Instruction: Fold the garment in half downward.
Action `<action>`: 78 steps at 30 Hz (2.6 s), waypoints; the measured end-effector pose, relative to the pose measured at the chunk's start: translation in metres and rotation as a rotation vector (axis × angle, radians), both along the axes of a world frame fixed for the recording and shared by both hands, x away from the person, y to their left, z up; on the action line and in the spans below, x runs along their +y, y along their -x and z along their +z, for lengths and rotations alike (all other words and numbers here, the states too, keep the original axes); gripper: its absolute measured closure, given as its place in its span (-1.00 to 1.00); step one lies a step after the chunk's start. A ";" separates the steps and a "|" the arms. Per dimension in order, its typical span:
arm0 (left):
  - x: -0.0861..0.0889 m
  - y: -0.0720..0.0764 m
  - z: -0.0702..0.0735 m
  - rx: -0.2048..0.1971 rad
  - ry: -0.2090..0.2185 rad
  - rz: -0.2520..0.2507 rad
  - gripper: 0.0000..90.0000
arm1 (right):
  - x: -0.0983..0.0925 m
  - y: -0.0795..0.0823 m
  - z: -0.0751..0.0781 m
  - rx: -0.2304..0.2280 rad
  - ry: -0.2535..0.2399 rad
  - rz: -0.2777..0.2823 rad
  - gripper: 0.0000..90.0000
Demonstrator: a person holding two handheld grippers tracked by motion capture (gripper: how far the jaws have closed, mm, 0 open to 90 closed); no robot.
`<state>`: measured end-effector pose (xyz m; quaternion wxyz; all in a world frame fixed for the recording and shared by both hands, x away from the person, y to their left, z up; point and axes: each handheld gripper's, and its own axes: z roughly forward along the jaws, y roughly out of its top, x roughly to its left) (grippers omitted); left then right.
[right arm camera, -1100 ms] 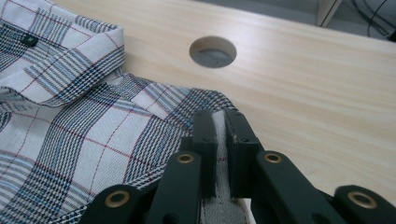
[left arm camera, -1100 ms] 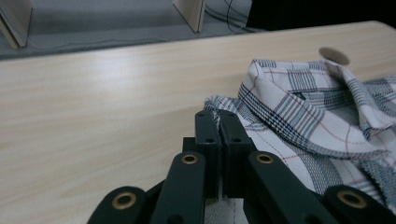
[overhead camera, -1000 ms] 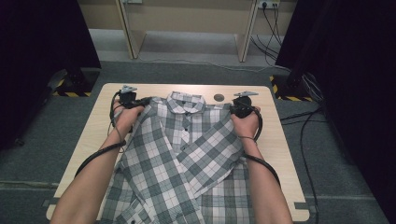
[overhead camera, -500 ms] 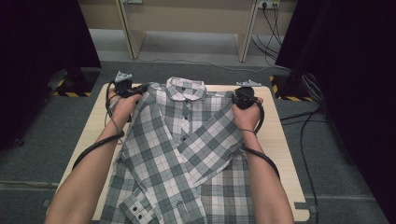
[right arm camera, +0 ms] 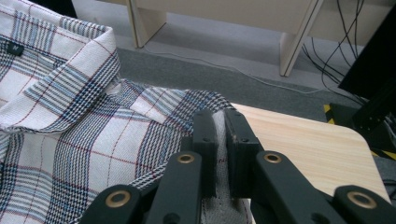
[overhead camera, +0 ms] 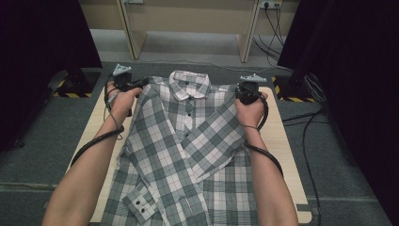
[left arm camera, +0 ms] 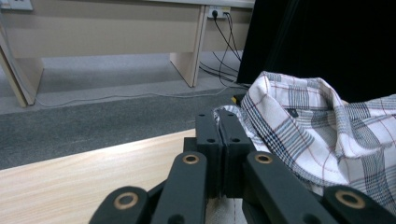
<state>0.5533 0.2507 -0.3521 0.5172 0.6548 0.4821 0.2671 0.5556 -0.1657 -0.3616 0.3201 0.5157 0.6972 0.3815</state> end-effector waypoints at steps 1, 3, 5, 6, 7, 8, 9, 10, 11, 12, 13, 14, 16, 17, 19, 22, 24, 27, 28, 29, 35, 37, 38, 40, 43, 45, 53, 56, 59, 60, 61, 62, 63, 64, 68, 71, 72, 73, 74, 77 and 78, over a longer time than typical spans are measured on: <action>0.000 0.000 0.001 -0.002 0.006 0.003 0.95 | 0.000 0.000 0.001 0.000 0.000 -0.005 0.88; 0.000 0.000 0.003 -0.006 0.005 0.007 0.95 | -0.001 -0.001 0.004 -0.004 -0.003 -0.011 0.88; 0.001 -0.001 0.006 -0.011 0.011 0.010 0.95 | -0.003 -0.002 0.007 -0.010 -0.005 -0.016 0.88; 0.001 -0.001 0.007 -0.015 0.009 0.011 0.95 | -0.003 -0.002 0.009 -0.012 -0.006 -0.018 0.88; 0.002 -0.001 0.008 -0.017 0.015 0.014 0.95 | -0.003 -0.003 0.011 -0.017 -0.007 -0.018 0.88; 0.002 -0.001 0.010 -0.019 0.017 0.015 0.95 | -0.004 -0.003 0.013 -0.022 -0.010 -0.019 0.88; 0.002 -0.001 0.011 -0.023 0.017 0.017 0.95 | -0.004 -0.003 0.015 -0.025 -0.011 -0.022 0.88; 0.003 -0.002 0.013 -0.024 0.020 0.018 0.95 | -0.004 -0.003 0.016 -0.029 -0.011 -0.023 0.88; 0.003 -0.002 0.014 -0.027 0.024 0.021 0.95 | -0.004 -0.003 0.018 -0.032 -0.012 -0.025 0.88; 0.004 -0.002 0.015 -0.029 0.024 0.023 0.95 | -0.004 -0.004 0.020 -0.036 -0.011 -0.025 0.88; 0.004 -0.002 0.017 -0.029 0.024 0.023 0.95 | -0.004 -0.004 0.021 -0.040 -0.012 -0.026 0.88; 0.005 -0.002 0.018 -0.033 0.028 0.027 0.95 | -0.004 -0.004 0.023 -0.043 -0.012 -0.026 0.88; 0.006 -0.002 0.021 -0.039 0.032 0.034 0.95 | -0.003 -0.004 0.026 -0.049 -0.016 -0.026 0.88; 0.006 -0.002 0.022 -0.042 0.035 0.036 0.95 | -0.003 -0.005 0.027 -0.053 -0.020 -0.025 0.88; 0.006 -0.003 0.025 -0.050 0.044 0.034 0.96 | -0.002 -0.005 0.030 -0.058 -0.024 -0.027 0.88; 0.006 -0.003 0.030 -0.061 0.047 0.035 0.95 | -0.001 -0.006 0.034 -0.064 -0.028 -0.031 0.88; 0.006 -0.003 0.034 -0.068 0.043 0.035 0.95 | 0.000 -0.007 0.037 -0.070 -0.029 -0.031 0.88; 0.006 -0.003 0.040 -0.078 0.037 0.037 0.95 | 0.001 -0.008 0.043 -0.080 -0.032 -0.034 0.88; 0.006 -0.003 0.042 -0.081 0.036 0.037 0.95 | 0.001 -0.008 0.045 -0.082 -0.032 -0.035 0.88; 0.006 -0.003 0.043 -0.084 0.035 0.038 0.95 | 0.001 -0.009 0.047 -0.085 -0.032 -0.035 0.88; 0.007 -0.004 0.050 -0.093 0.054 0.041 0.95 | 0.002 -0.010 0.056 -0.093 -0.035 -0.041 0.88; 0.007 -0.004 0.050 -0.093 0.053 0.041 0.95 | 0.002 -0.010 0.057 -0.096 -0.038 -0.043 0.88; 0.007 -0.004 0.051 -0.093 0.054 0.041 0.95 | 0.003 -0.011 0.058 -0.097 -0.036 -0.042 0.88; 0.007 -0.004 0.052 -0.087 0.059 0.044 0.95 | 0.003 -0.011 0.059 -0.100 -0.038 -0.043 0.88; 0.007 -0.005 0.055 -0.086 0.060 0.044 0.96 | 0.004 -0.012 0.061 -0.102 -0.040 -0.045 0.88; 0.007 -0.005 0.057 -0.093 0.055 0.042 0.95 | 0.004 -0.012 0.063 -0.104 -0.042 -0.047 0.88; 0.008 -0.005 0.065 -0.104 0.049 0.042 0.95 | 0.005 -0.013 0.073 -0.119 -0.045 -0.049 0.88; 0.009 -0.005 0.067 -0.109 0.046 0.042 0.95 | 0.006 -0.014 0.076 -0.121 -0.047 -0.049 0.88; 0.009 -0.005 0.070 -0.115 0.041 0.041 0.96 | 0.006 -0.014 0.078 -0.127 -0.051 -0.051 0.88; 0.009 -0.005 0.071 -0.117 0.038 0.042 0.96 | 0.007 -0.015 0.079 -0.131 -0.051 -0.052 0.88; 0.009 -0.005 0.072 -0.117 0.034 0.042 0.95 | 0.007 -0.015 0.081 -0.133 -0.053 -0.052 0.88; 0.009 -0.005 0.073 -0.117 0.035 0.042 0.96 | 0.007 -0.015 0.082 -0.134 -0.052 -0.052 0.88; 0.009 -0.005 0.074 -0.117 0.035 0.042 0.96 | 0.007 -0.015 0.083 -0.136 -0.052 -0.054 0.88; 0.009 -0.006 0.075 -0.121 0.033 0.043 0.96 | 0.007 -0.016 0.084 -0.138 -0.051 -0.054 0.88; 0.010 -0.006 0.079 -0.126 0.033 0.044 0.95 | 0.008 -0.016 0.089 -0.146 -0.054 -0.056 0.88; 0.010 -0.006 0.081 -0.122 0.042 0.045 0.95 | 0.007 -0.017 0.094 -0.152 -0.057 -0.056 0.88; 0.009 -0.006 0.082 -0.122 0.044 0.046 0.95 | 0.007 -0.017 0.095 -0.153 -0.058 -0.058 0.88; 0.009 -0.007 0.083 -0.123 0.042 0.045 0.96 | 0.007 -0.017 0.097 -0.154 -0.058 -0.058 0.88; 0.009 -0.007 0.084 -0.124 0.043 0.045 0.96 | 0.007 -0.016 0.098 -0.155 -0.058 -0.059 0.88; 0.008 -0.007 0.088 -0.130 0.042 0.045 0.95 | 0.007 -0.016 0.102 -0.162 -0.062 -0.059 0.88; 0.008 -0.007 0.089 -0.132 0.041 0.045 0.96 | 0.006 -0.016 0.104 -0.163 -0.063 -0.061 0.88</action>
